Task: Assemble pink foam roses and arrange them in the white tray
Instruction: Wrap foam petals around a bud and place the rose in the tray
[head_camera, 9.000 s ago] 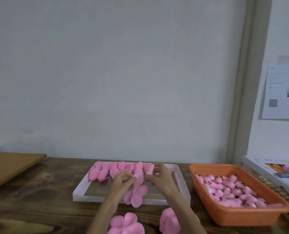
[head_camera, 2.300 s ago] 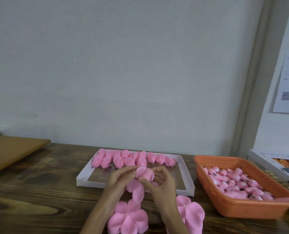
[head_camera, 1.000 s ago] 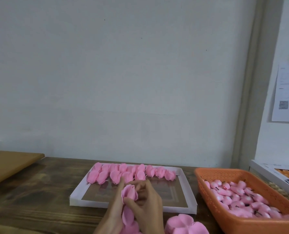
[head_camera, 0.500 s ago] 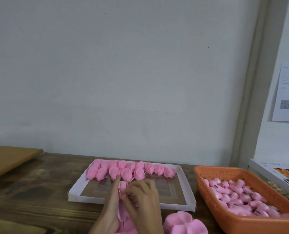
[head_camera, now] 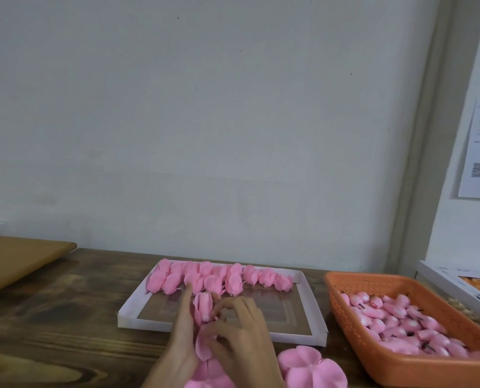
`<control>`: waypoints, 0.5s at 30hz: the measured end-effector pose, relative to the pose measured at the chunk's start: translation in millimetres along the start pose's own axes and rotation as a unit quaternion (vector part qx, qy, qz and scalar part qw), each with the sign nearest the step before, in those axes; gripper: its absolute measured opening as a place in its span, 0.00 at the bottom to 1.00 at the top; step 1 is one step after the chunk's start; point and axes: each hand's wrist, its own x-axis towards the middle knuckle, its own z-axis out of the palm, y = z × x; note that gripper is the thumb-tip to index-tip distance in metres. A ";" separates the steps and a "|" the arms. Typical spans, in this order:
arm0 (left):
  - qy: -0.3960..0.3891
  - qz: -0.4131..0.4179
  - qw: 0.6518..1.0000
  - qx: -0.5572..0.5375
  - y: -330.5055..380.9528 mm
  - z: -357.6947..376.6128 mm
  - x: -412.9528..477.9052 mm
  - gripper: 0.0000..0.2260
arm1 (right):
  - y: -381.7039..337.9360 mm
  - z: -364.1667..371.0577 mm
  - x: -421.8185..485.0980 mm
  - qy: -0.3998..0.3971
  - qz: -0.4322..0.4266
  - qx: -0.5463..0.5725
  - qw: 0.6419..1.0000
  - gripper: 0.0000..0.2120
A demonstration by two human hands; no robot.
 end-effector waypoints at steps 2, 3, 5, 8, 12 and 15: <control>-0.044 -0.009 0.997 -0.057 -2.7 6.1 -3.1 0.25 | 0.6 -2.4 0.0 -0.003 0.011 0.020 1.000 0.08; -0.063 -0.030 0.992 -0.104 -6.1 6.4 -1.5 0.25 | 0.9 -3.5 -1.3 -0.018 0.016 0.032 0.999 0.08; -0.090 -0.066 0.980 -0.164 -9.1 9.7 -2.0 0.27 | 1.4 -5.6 -3.9 -0.052 0.018 0.033 0.998 0.08; -0.096 -0.052 0.986 -0.128 -6.7 7.5 -1.1 0.27 | 1.7 -6.6 -5.0 -0.075 0.016 0.007 0.997 0.15; -0.071 -0.005 0.994 -0.078 -4.6 2.6 4.5 0.30 | -0.1 -7.4 -5.9 -0.073 0.010 -0.002 0.997 0.20; -0.066 0.006 0.996 -0.061 -1.6 3.8 4.1 0.31 | -0.6 -9.3 -6.3 -0.070 0.004 0.003 0.998 0.22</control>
